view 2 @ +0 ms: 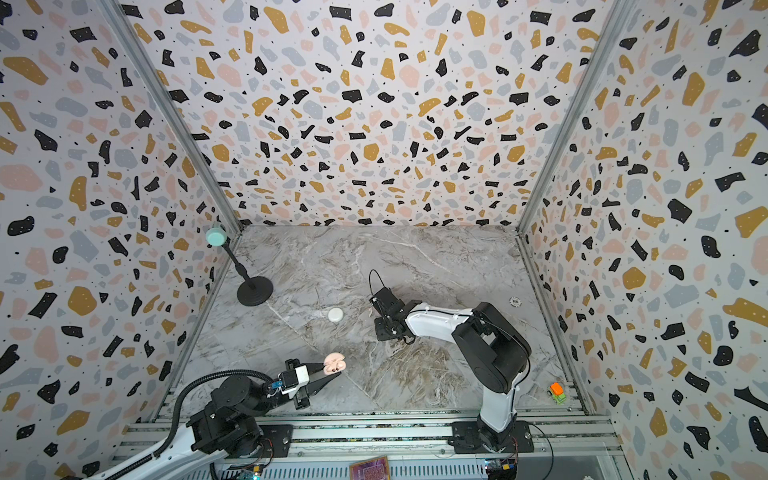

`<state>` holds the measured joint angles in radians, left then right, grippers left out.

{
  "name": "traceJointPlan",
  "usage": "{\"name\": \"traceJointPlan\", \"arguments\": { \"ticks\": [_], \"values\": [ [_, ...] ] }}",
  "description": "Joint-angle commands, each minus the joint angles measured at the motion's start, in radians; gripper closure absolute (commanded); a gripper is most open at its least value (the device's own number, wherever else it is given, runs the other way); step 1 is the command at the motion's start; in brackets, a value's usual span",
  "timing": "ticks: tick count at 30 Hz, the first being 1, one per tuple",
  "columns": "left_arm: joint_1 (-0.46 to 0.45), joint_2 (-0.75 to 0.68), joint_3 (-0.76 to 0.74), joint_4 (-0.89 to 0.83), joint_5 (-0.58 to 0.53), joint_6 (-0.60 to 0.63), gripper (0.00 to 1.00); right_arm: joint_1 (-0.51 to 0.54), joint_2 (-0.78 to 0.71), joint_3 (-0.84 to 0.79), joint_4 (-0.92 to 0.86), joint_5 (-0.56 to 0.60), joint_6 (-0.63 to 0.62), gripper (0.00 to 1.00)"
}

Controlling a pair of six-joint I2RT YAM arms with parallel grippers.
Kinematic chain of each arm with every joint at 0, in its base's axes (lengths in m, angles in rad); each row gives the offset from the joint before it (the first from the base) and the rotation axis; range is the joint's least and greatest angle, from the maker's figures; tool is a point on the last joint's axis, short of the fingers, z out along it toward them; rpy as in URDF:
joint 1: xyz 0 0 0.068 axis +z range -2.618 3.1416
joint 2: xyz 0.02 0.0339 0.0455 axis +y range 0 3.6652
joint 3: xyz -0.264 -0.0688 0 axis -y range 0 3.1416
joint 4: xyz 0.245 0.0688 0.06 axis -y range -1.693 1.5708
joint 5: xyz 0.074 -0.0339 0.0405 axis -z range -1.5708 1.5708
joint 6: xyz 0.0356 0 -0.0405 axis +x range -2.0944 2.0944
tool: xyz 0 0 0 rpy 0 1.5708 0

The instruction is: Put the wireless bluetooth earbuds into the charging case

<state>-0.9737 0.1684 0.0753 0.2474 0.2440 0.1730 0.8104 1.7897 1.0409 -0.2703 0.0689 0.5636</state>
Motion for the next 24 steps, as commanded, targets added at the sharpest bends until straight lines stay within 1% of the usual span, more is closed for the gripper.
{"name": "traceJointPlan", "arguments": {
  "ticks": [1, 5, 10, 14, 20, 24],
  "values": [
    [-0.008, 0.002, -0.003, 0.038, -0.005, 0.014, 1.0, -0.011, -0.065, -0.022, -0.05, 0.027, 0.0, 0.8],
    [-0.005, 0.003, -0.003, 0.039, -0.007, 0.016, 1.0, -0.011, -0.119, -0.027, -0.047, 0.011, -0.017, 0.78],
    [-0.006, 0.005, -0.003, 0.038, -0.008, 0.016, 1.0, -0.024, -0.169, -0.009, -0.051, 0.015, -0.042, 0.65],
    [-0.006, 0.003, -0.001, 0.035, -0.008, 0.018, 1.0, -0.045, -0.128, 0.036, -0.083, 0.026, -0.073, 0.63],
    [-0.008, 0.001, -0.002, 0.035, -0.009, 0.019, 1.0, -0.041, -0.04, 0.115, -0.131, 0.042, -0.097, 0.62],
    [-0.007, 0.0, -0.002, 0.034, -0.01, 0.019, 1.0, -0.028, 0.002, 0.161, -0.148, 0.059, -0.1, 0.6]
  ]
}}
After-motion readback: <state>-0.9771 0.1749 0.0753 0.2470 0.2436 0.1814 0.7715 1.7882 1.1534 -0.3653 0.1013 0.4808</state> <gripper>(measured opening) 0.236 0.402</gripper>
